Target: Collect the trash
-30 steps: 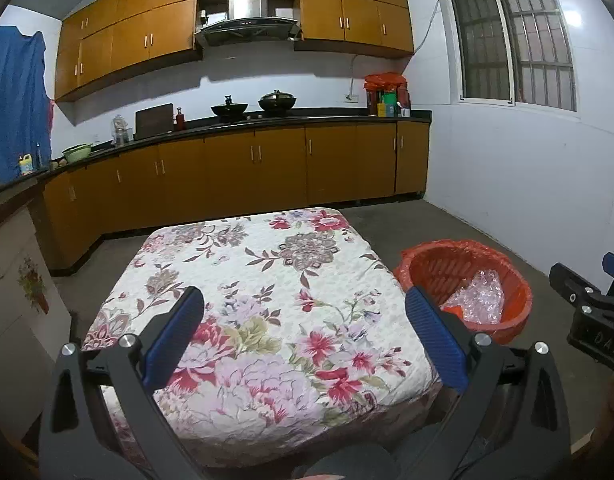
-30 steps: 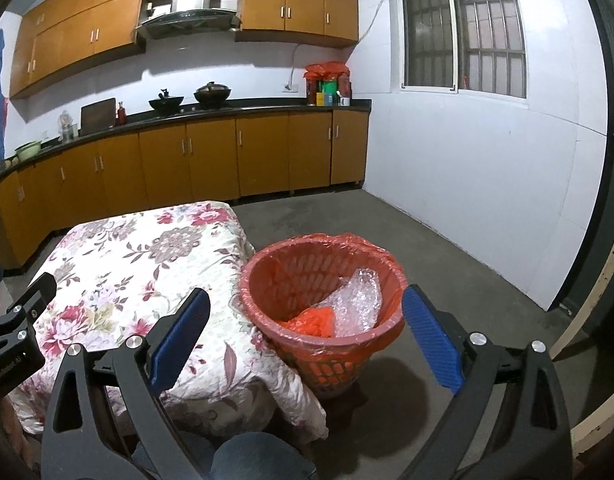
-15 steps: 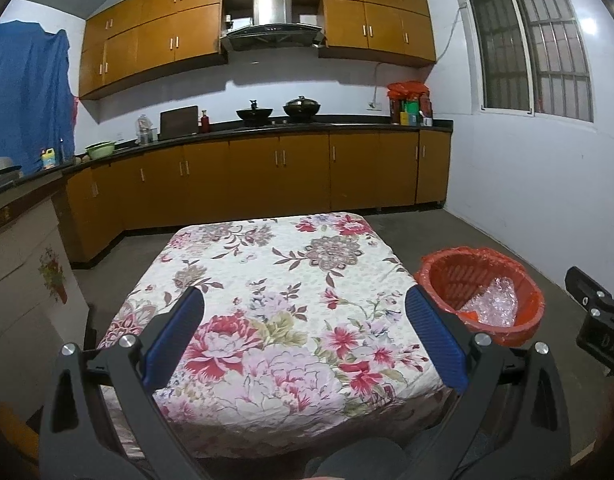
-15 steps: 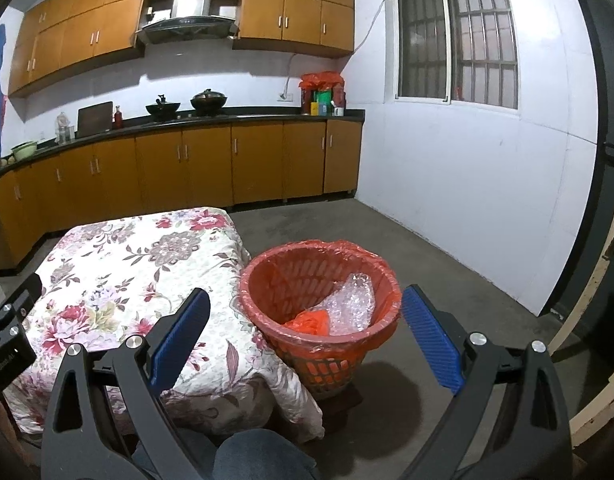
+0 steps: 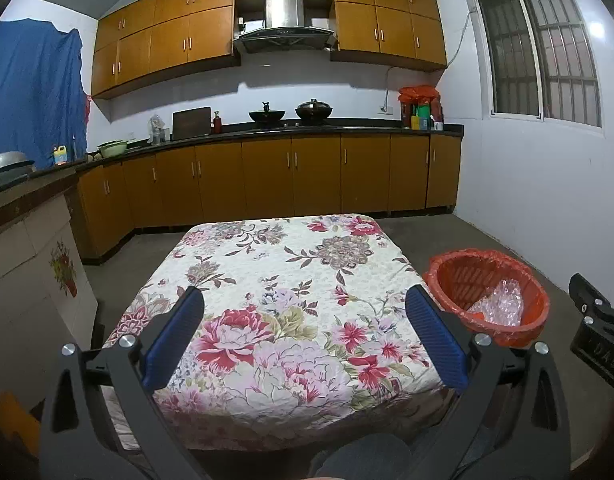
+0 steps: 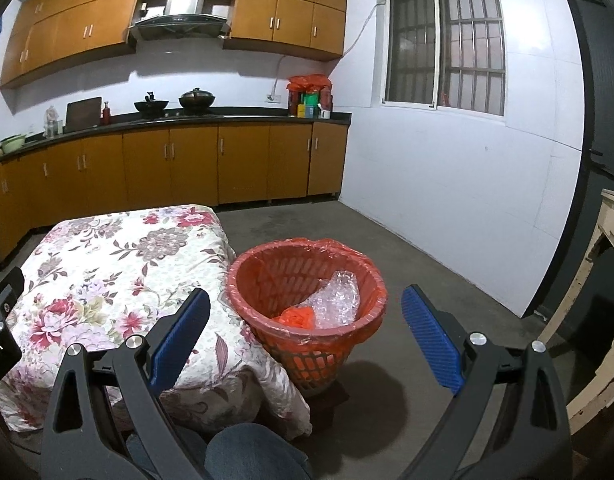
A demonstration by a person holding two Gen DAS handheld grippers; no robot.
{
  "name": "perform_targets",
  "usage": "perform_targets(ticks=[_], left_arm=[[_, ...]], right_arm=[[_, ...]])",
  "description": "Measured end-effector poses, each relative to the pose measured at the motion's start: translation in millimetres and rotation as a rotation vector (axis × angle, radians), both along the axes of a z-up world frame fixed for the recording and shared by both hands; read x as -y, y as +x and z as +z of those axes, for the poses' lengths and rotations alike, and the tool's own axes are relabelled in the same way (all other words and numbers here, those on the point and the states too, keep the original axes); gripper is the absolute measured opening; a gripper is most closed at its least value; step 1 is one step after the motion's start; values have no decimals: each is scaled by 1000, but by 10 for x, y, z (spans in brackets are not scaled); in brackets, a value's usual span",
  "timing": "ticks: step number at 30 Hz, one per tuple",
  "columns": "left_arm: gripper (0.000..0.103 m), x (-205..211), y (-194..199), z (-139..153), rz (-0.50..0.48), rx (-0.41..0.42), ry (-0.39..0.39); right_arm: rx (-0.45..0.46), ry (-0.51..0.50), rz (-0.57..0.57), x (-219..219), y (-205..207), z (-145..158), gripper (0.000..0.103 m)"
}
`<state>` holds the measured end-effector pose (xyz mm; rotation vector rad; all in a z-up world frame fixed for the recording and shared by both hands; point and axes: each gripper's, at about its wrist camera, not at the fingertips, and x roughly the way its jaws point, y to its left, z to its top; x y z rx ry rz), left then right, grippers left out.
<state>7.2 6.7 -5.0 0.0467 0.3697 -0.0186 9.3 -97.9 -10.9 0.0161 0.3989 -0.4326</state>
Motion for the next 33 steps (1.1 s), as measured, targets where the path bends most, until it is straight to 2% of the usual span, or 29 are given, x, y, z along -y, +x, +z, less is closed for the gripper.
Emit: perform_targets(ticks=[33], left_arm=[[99, 41, -23, 49, -14, 16, -9]], right_arm=[[2, 7, -1, -17, -7, 8, 96]])
